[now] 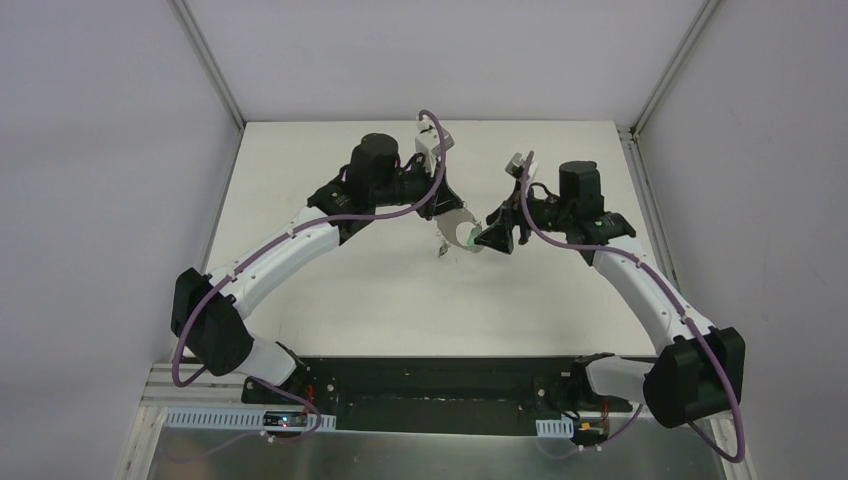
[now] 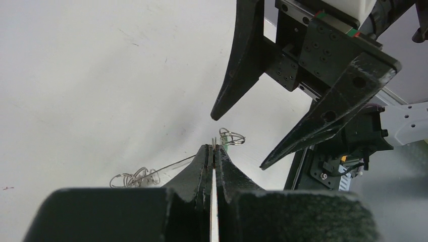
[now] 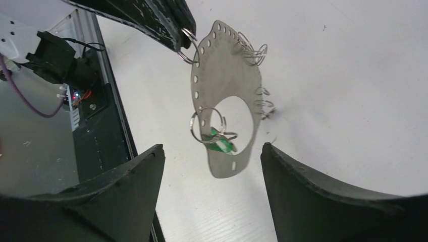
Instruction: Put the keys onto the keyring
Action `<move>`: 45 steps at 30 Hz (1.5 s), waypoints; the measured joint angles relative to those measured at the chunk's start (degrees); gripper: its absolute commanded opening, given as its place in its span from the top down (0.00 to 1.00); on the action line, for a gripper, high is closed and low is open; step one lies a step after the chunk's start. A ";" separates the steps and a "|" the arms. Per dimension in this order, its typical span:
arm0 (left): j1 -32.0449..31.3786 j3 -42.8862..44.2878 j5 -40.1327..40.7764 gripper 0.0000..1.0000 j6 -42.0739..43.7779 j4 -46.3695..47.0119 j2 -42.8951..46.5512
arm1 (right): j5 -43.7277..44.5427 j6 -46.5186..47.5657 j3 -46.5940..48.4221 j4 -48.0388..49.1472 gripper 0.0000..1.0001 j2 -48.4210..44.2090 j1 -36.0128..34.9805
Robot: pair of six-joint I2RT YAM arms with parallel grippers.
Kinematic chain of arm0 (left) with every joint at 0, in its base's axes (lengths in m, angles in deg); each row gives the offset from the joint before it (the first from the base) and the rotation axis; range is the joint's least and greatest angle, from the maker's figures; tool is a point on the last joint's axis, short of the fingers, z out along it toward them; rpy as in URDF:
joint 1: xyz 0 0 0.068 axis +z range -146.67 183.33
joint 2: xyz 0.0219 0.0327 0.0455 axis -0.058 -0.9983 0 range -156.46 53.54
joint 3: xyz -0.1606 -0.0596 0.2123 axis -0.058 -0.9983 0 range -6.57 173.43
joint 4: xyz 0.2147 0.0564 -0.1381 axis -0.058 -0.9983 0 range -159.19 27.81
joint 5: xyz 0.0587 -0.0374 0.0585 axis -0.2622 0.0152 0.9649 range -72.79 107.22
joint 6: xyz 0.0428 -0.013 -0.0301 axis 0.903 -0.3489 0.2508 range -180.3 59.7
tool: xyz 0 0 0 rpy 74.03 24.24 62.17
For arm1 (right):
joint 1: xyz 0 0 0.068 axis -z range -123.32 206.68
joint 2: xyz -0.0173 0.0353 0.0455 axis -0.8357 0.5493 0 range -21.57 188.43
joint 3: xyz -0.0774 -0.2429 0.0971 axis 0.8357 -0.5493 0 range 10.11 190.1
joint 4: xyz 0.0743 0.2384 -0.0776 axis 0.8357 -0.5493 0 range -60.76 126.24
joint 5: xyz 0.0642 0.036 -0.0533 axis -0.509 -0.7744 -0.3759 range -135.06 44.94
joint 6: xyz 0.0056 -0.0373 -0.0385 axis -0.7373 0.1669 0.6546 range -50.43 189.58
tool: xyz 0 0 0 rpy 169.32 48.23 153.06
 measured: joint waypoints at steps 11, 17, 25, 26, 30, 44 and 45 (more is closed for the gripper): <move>0.00 0.02 0.00 1.00 -1.09 -0.02 0.09 | 4.59 2.62 -0.20 0.00 0.57 0.31 -1.62; 0.00 0.63 0.02 1.00 -1.57 -0.33 0.09 | 4.87 2.91 -1.25 0.00 0.93 0.31 -2.29; -0.20 2.05 2.43 1.00 -0.59 -2.54 0.07 | 4.22 1.27 -1.27 1.14 1.00 0.31 -2.60; -0.44 2.14 2.71 1.00 -0.31 -2.75 0.04 | 4.17 1.11 -1.27 1.27 1.00 0.31 -2.60; -0.98 2.71 4.35 1.00 1.01 -4.76 0.00 | 4.17 0.66 -1.27 1.40 1.00 0.31 -2.60; -3.43 6.12 9.20 1.00 5.64 -9.66 -1.77 | 4.26 -0.17 -1.27 1.38 1.00 0.31 -2.60; -3.54 6.14 9.55 1.00 6.12 -10.01 -1.77 | 4.28 -0.17 -1.29 1.36 1.00 0.31 -2.60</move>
